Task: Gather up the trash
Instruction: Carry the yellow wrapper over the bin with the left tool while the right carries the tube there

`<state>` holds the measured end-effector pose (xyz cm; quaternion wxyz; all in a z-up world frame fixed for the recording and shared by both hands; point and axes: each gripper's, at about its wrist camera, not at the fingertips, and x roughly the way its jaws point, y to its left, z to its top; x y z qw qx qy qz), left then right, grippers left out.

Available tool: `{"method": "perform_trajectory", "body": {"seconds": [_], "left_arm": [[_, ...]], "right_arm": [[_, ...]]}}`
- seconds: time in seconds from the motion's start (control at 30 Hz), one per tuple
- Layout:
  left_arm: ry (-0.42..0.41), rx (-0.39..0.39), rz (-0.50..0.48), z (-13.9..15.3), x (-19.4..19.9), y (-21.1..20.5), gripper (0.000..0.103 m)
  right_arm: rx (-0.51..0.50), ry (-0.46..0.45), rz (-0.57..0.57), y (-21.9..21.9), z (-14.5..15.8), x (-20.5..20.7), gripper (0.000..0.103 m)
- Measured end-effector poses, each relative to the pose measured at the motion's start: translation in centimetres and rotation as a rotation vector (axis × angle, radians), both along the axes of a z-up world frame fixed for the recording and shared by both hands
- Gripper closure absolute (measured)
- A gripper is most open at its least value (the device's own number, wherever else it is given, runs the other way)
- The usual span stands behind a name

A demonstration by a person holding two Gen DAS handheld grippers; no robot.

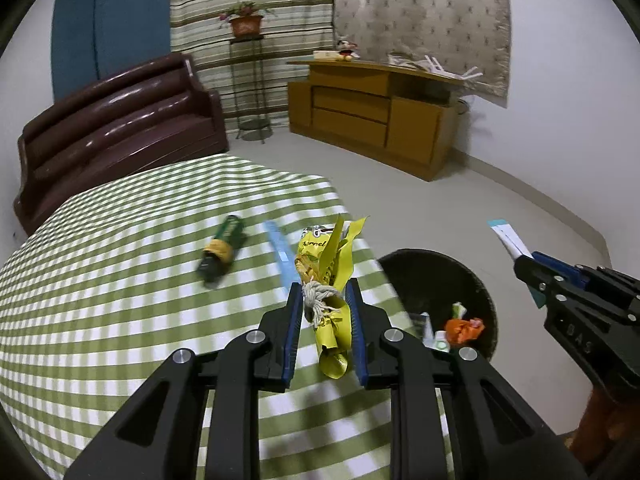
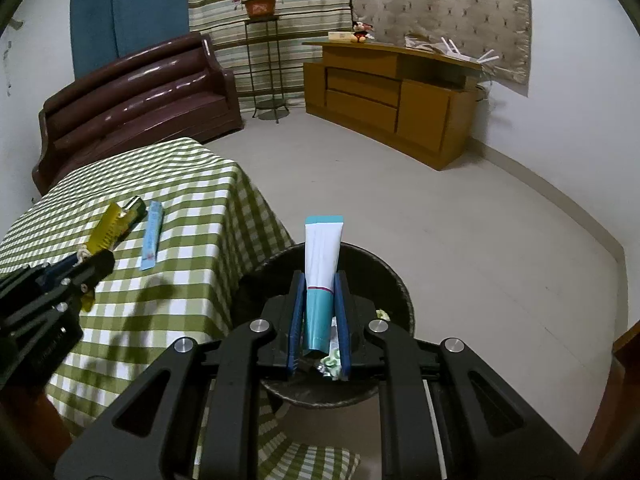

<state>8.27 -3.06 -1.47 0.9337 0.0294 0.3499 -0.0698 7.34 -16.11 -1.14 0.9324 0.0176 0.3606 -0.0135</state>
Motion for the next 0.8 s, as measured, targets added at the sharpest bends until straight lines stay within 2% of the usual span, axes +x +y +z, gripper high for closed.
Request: {"method": "perform_trajectory", "body": {"seconds": [0.33, 0.8], "left_arm": [[-0.004, 0.001, -0.034, -0.7, 1.4, -3.7, 0.08], [0.02, 0.037, -0.047, -2.2, 3.0, -5.6, 0.08]], "right_arm": [[-0.008, -0.004, -0.046, -0.9, -0.5, 0.1, 0.088], [0.015, 0.01, -0.069, -2.3, -1.4, 1.0, 0.088]]}}
